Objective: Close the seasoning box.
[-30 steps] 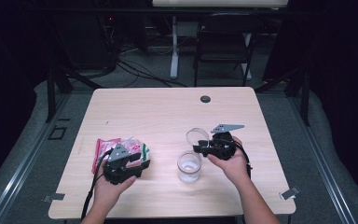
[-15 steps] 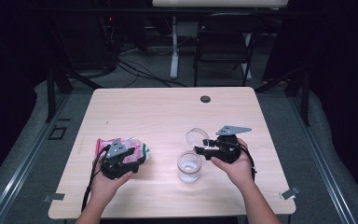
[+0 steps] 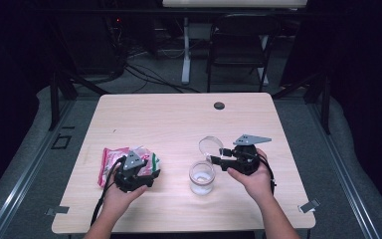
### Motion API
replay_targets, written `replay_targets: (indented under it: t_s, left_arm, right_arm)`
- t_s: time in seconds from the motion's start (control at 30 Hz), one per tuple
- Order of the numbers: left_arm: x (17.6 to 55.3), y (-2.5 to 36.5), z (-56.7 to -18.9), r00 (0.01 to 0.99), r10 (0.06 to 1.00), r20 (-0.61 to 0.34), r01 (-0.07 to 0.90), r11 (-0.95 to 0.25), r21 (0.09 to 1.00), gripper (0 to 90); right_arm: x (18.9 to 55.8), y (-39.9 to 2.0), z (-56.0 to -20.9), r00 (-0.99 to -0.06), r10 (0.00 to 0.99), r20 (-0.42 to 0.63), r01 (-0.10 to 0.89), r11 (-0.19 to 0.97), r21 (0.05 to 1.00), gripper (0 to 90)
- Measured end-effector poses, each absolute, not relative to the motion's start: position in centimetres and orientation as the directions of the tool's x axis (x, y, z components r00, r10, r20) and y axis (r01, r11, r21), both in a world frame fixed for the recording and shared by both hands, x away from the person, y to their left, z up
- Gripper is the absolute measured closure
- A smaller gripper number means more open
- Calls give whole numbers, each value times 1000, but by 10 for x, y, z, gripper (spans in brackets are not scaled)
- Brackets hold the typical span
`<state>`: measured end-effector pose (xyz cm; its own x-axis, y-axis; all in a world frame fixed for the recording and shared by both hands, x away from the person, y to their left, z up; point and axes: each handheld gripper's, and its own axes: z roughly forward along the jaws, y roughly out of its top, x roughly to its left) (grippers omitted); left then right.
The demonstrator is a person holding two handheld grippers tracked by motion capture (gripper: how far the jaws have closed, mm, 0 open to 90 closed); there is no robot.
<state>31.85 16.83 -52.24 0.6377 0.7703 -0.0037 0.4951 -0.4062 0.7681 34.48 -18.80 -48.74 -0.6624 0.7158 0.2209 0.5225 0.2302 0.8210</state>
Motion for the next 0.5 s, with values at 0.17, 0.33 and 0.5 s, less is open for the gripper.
replay_targets:
  t_s: [0.17, 0.33, 0.5]
  left_arm:
    - [319, 168, -525, 626, 780, 5, 507, -411, 758, 381]
    - [320, 168, -527, 625, 780, 3, 517, -417, 747, 376]
    - [321, 168, -529, 622, 783, -4, 526, -414, 743, 370]
  right_arm:
    - [346, -190, -489, -653, 724, 223, 529, 225, 818, 495]
    - [348, -194, -491, -634, 738, 232, 543, 210, 813, 499]
    - [352, -199, -495, -620, 745, 249, 558, 195, 807, 497]
